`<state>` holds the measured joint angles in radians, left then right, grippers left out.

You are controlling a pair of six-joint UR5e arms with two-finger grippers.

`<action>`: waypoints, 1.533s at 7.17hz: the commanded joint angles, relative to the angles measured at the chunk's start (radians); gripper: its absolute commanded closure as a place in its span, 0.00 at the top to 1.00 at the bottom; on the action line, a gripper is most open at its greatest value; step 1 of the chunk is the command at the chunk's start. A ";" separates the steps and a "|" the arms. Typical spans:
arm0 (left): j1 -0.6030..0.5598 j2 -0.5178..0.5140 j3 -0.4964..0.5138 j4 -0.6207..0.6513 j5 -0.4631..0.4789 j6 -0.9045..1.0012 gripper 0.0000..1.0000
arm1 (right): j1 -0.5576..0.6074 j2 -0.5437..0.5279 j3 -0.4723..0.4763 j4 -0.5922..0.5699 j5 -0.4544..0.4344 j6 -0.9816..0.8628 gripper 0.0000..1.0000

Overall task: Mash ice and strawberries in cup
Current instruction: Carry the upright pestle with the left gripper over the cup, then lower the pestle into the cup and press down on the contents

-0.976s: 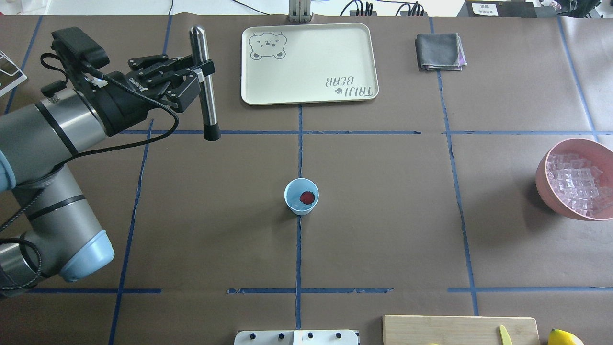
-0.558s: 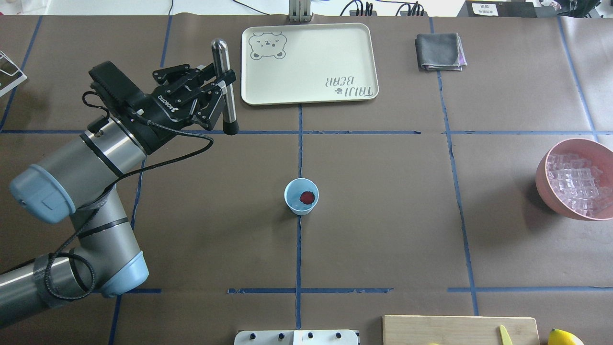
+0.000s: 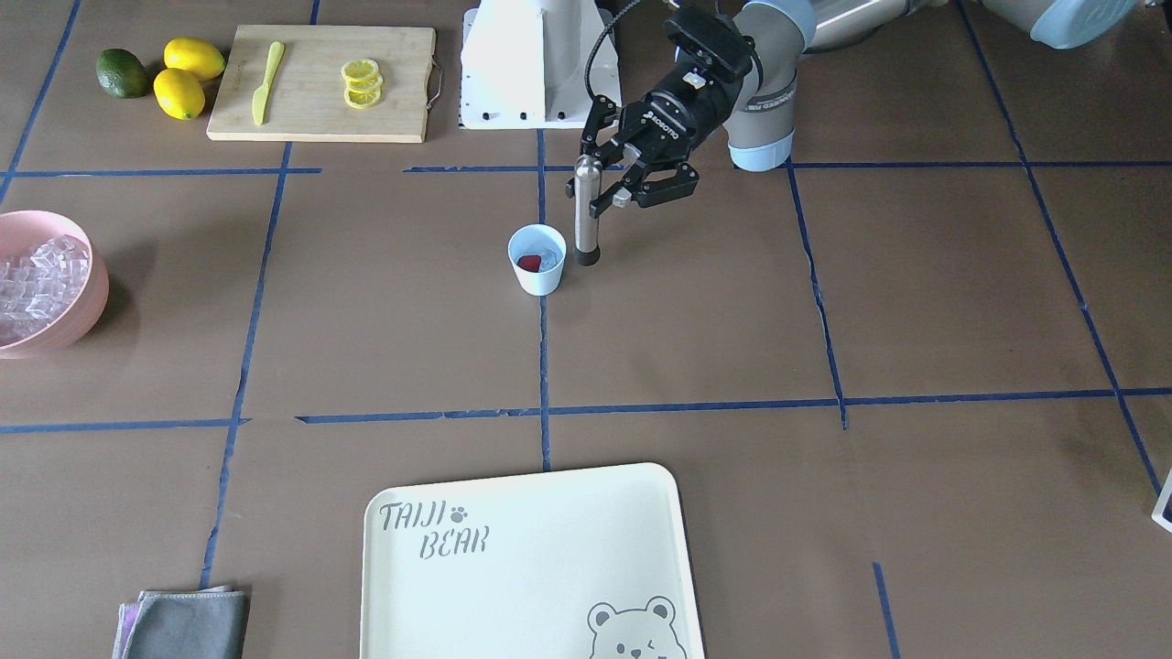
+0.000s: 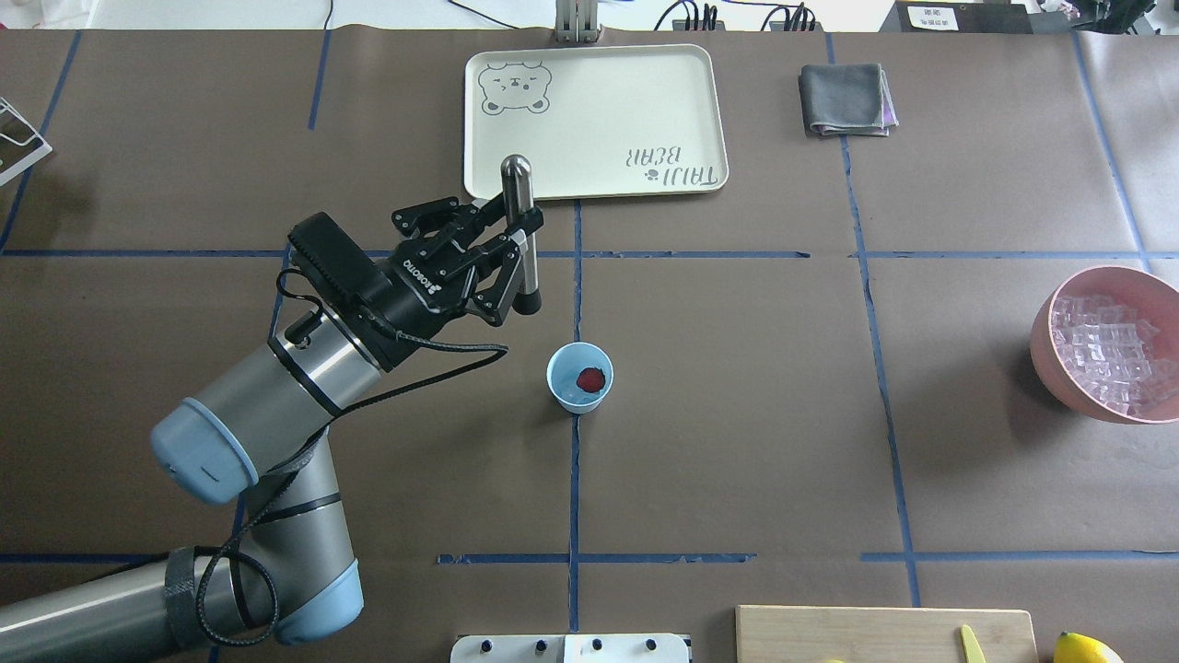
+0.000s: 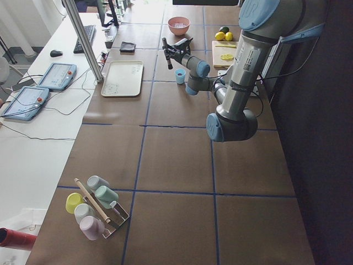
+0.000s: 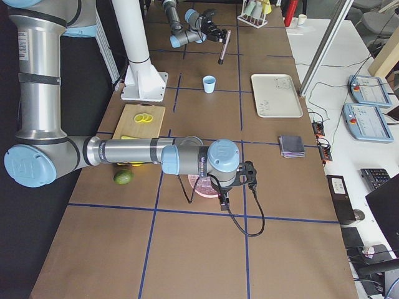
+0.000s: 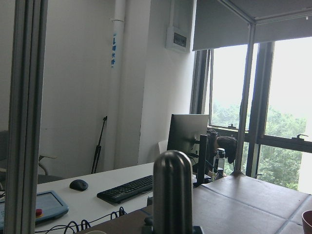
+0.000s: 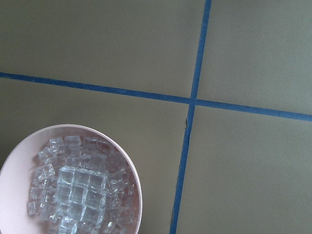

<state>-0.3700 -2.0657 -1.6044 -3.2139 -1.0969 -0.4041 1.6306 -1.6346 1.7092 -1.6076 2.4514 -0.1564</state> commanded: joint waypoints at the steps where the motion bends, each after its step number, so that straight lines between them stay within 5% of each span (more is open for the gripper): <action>1: 0.055 -0.025 0.079 -0.128 0.005 -0.004 0.00 | 0.000 0.001 0.000 0.000 -0.002 0.000 0.99; 11: 0.108 -0.096 0.244 -0.214 0.019 -0.005 0.00 | 0.000 -0.002 -0.017 0.002 -0.003 -0.003 0.99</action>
<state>-0.2630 -2.1512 -1.3827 -3.4163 -1.0784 -0.4093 1.6306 -1.6376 1.6963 -1.6073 2.4487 -0.1590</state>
